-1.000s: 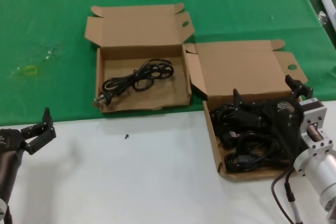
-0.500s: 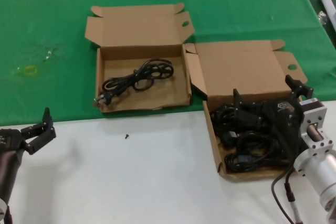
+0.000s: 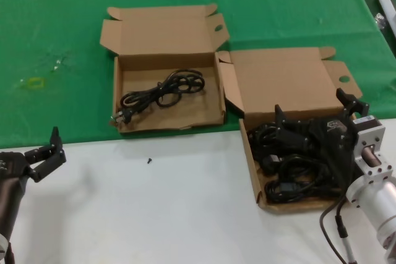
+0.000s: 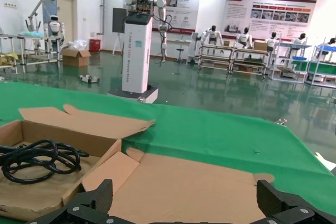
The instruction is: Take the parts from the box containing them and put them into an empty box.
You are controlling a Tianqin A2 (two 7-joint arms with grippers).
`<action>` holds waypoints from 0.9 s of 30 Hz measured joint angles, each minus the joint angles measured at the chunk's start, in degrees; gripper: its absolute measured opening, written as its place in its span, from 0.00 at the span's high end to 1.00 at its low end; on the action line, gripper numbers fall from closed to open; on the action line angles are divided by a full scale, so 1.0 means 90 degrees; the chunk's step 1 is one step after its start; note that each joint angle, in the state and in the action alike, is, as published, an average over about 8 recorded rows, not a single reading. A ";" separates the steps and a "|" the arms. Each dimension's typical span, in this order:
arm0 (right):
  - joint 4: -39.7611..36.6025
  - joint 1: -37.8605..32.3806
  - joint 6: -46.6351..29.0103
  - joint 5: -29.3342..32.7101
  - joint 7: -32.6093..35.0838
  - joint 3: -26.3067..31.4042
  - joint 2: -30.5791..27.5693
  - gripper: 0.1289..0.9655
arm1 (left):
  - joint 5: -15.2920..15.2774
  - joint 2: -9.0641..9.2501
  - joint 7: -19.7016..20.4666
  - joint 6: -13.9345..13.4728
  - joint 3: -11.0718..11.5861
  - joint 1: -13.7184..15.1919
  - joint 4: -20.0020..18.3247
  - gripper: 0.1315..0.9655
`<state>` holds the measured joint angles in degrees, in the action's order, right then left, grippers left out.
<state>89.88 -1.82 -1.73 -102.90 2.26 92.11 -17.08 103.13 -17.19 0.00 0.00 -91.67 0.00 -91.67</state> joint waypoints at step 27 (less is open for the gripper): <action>0.0000 0.0000 0.0000 0.0000 0.0000 0.0000 0.0000 0.00 | 0.0000 0.0000 0.0000 0.0000 0.0000 0.0000 0.0000 0.00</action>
<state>89.88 -1.82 -1.73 -102.90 2.26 92.11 -17.08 103.13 -17.19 0.00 0.00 -91.67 0.00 -91.67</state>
